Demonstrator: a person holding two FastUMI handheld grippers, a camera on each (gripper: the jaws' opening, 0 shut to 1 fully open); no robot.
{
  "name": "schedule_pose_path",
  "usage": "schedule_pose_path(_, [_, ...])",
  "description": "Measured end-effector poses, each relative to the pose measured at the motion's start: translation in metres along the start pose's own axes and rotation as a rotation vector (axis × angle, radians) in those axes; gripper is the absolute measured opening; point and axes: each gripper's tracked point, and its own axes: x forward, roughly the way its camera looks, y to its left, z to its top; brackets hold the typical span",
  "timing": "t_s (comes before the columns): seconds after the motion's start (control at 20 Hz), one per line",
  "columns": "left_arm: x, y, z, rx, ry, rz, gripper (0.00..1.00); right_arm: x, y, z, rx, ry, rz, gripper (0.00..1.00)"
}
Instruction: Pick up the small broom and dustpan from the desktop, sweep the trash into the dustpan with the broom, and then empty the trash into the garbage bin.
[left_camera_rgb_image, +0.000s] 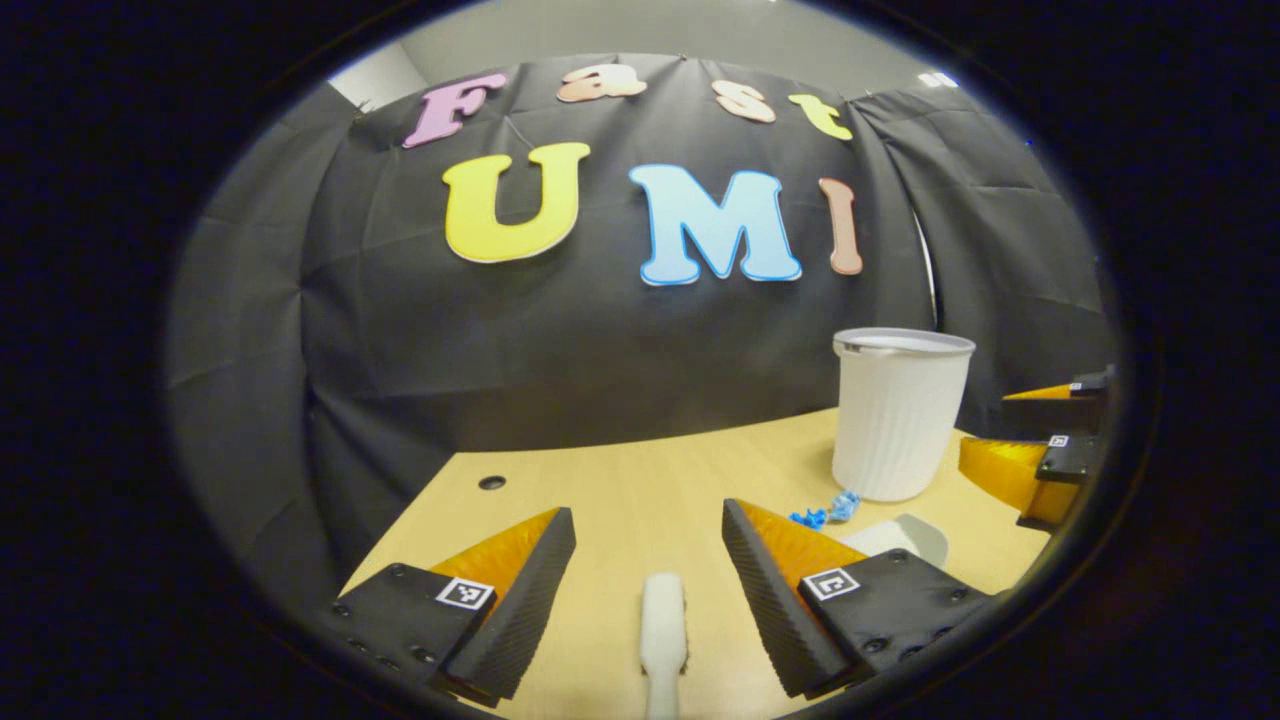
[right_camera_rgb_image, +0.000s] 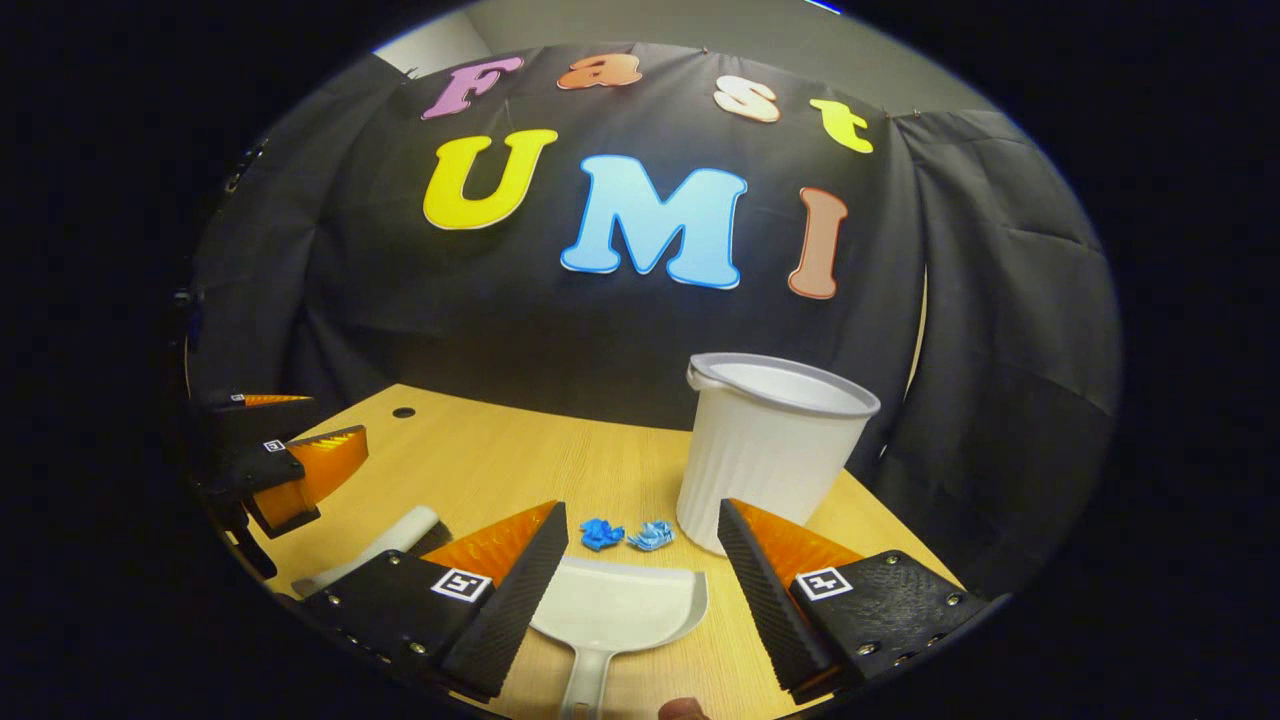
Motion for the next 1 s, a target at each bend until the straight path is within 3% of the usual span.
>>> schedule_pose_path(0.3, [0.001,-0.01,-0.049,-0.014,0.161,-0.05,0.96,-0.004,0.007,-0.048,0.032,0.193,0.034,0.95])
schedule_pose_path(0.55, [0.003,-0.001,-0.092,-0.02,0.309,-0.048,0.96,-0.009,0.014,-0.087,0.022,0.362,0.052,0.95])
schedule_pose_path(0.6, [0.003,-0.001,-0.103,-0.031,0.344,-0.05,0.91,-0.011,0.015,-0.097,0.018,0.395,0.054,0.95])
schedule_pose_path(0.7, [0.004,-0.002,-0.121,-0.042,0.408,-0.053,1.0,-0.012,0.023,-0.112,0.008,0.468,0.077,0.95])
schedule_pose_path(0.75, [0.004,-0.002,-0.128,-0.037,0.435,-0.052,0.92,-0.011,0.026,-0.12,0.0,0.5,0.089,0.95])
schedule_pose_path(0.8, [0.005,-0.003,-0.134,-0.032,0.461,-0.052,0.97,-0.011,0.03,-0.126,-0.004,0.53,0.103,0.95])
schedule_pose_path(1.0, [0.007,-0.009,-0.162,-0.048,0.577,-0.073,1.0,-0.014,0.036,-0.152,-0.022,0.637,0.12,0.95])
